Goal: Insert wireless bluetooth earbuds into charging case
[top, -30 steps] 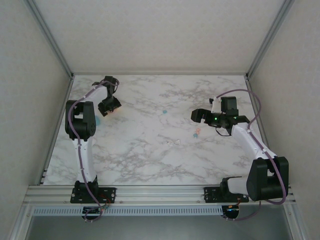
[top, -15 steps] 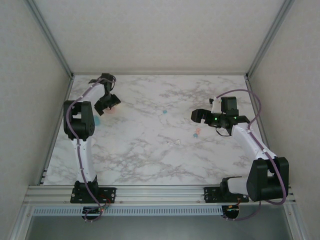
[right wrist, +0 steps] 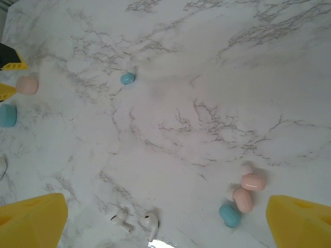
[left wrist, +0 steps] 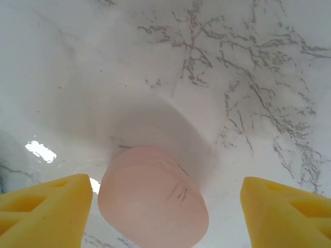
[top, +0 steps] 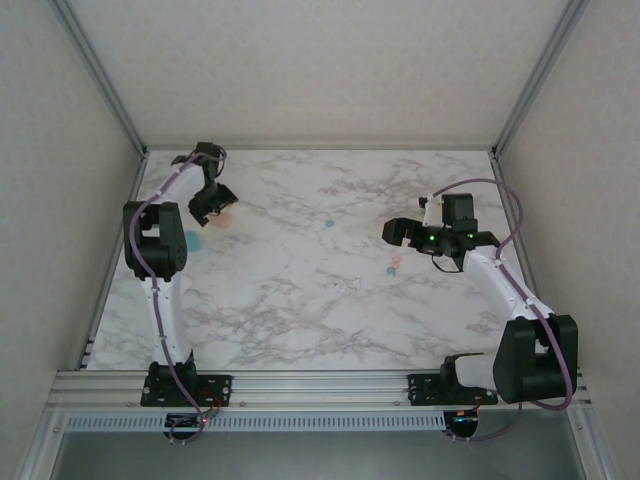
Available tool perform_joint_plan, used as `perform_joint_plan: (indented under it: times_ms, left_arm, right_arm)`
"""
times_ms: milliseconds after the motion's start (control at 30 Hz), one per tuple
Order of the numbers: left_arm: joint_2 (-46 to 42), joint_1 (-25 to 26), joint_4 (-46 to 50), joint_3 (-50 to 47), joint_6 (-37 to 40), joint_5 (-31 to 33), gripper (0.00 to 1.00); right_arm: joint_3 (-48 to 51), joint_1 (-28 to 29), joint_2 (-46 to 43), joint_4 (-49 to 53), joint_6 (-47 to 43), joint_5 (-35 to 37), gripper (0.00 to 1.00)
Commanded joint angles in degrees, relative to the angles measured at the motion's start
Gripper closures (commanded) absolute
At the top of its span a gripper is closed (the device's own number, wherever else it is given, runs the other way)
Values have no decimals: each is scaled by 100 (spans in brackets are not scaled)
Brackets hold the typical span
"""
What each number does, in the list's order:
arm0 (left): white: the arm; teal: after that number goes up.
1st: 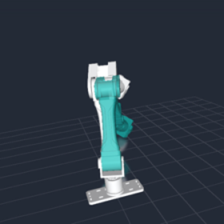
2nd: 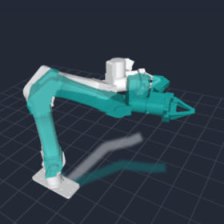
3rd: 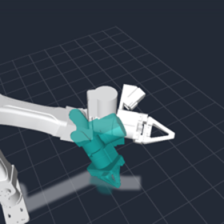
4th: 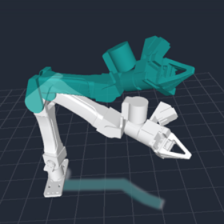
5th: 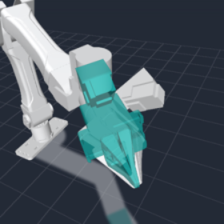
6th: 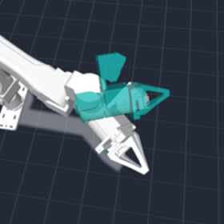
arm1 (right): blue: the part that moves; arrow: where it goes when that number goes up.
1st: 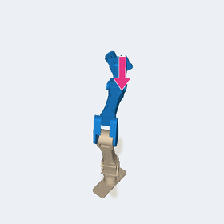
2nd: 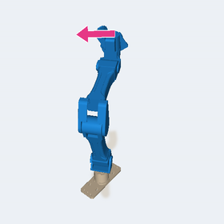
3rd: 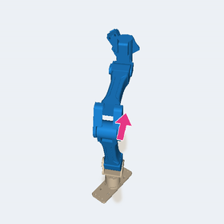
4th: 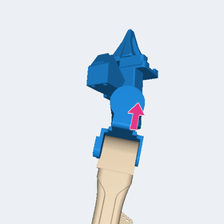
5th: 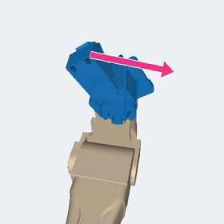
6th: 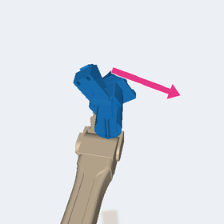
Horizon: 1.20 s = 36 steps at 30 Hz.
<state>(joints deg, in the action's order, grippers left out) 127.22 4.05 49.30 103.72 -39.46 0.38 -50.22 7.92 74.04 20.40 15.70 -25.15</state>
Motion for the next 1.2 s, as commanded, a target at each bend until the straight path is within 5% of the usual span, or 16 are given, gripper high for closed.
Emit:
perform_joint_plan:
  times_ms: [0, 767, 1167]
  left_arm:
    - [30, 34, 138, -29, 18, -120, 25]
    - [306, 115, 265, -39, 171, 96, 37]
    - [-435, 892, -35, -979, 79, -102, 47]
  right_arm:
    - [110, 48, -113, 1, -48, 52, 1]
    - [223, 47, -200, -32, -22, 81, 1]
    - [208, 43, -43, -211, 35, -32, 1]
